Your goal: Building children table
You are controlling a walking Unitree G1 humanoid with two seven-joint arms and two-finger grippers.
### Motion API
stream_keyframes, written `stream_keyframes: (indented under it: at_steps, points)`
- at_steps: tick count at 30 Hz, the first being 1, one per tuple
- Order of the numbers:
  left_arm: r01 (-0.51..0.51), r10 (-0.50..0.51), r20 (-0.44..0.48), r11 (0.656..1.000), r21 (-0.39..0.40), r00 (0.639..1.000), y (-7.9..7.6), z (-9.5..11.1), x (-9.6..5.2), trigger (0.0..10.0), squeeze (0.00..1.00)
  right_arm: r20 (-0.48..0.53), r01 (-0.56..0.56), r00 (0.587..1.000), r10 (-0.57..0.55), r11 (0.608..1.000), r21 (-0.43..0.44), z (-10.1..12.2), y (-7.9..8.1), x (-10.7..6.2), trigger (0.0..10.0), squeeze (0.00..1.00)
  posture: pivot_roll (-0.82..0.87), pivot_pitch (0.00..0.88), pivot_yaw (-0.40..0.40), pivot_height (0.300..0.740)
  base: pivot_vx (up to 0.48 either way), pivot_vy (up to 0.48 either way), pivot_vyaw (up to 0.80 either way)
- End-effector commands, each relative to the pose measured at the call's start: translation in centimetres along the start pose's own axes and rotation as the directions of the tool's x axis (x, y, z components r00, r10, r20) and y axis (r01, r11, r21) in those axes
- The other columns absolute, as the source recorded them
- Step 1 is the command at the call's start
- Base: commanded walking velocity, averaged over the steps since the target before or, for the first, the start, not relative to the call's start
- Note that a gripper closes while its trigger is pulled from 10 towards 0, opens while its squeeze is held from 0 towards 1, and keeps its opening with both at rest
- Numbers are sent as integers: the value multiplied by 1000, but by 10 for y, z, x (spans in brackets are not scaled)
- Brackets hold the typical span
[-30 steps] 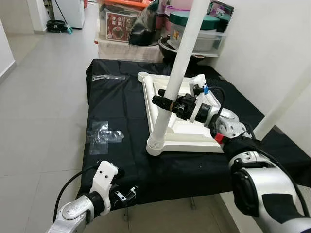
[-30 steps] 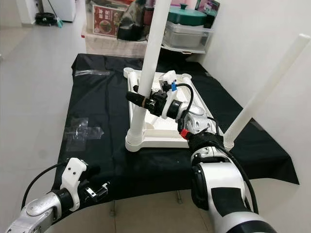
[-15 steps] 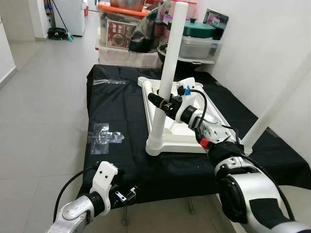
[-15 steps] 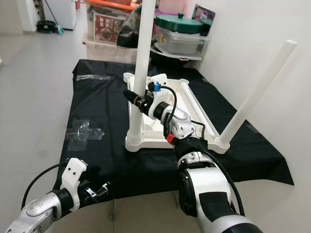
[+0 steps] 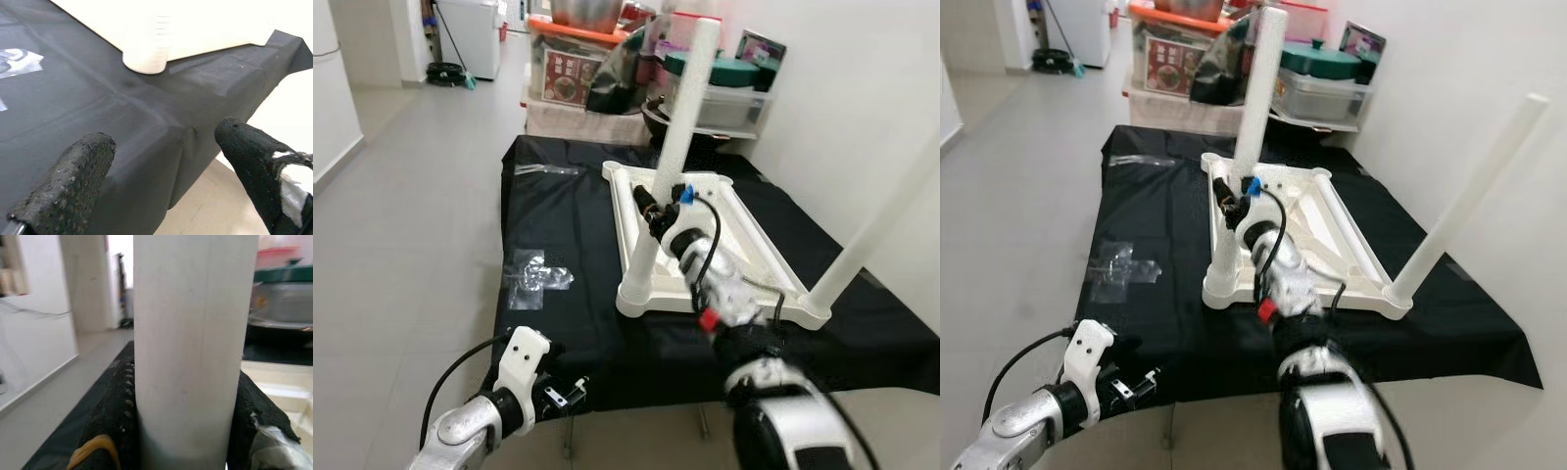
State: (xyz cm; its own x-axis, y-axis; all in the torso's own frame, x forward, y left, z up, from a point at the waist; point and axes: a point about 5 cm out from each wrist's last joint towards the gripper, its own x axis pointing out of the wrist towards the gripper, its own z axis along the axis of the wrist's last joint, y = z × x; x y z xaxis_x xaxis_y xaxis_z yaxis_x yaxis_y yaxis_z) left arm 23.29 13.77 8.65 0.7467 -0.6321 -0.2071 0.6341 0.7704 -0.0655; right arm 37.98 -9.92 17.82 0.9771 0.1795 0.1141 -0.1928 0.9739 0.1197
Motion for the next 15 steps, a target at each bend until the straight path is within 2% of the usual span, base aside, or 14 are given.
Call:
stream_keyframes:
  at_steps: [1,3,5,6,8,13,15]
  points:
    - [5,-5,11,1000,-5,1000,-1,2,3,10000,0,-195,171,964,-183,982,-73,-53,-27,-26,0,0,53,0,-167,740,0,0,0]
    - [5,-5,12,1000,-5,1000,-1,2,3,10000,0,-165,227,957,-237,971,-78,-51,-30,-28,0,0,53,0,-167,740,0,0,0]
    - [3,-3,13,1000,-4,1000,-1,2,3,10000,0,-80,334,937,-339,940,-75,-38,-43,-28,0,0,52,0,-165,740,0,0,0]
    - [3,-3,13,1000,-4,1000,-1,2,3,10000,0,-80,334,937,-339,940,-75,-38,-43,-28,0,0,52,0,-165,740,0,0,0]
    - [0,0,14,1000,-5,1000,0,2,3,10000,0,-21,398,916,-400,915,-64,-26,-50,-27,0,0,52,0,-164,740,0,0,0]
    - [-1,1,14,1000,-5,1000,1,2,2,10000,0,-7,421,907,-422,905,-62,-21,-49,-29,0,0,52,0,-164,740,0,0,0]
    - [-2,2,15,1000,-7,1000,0,2,3,10000,0,-50,421,904,-426,903,-86,-23,-39,-31,0,0,52,0,-168,740,0,0,0]
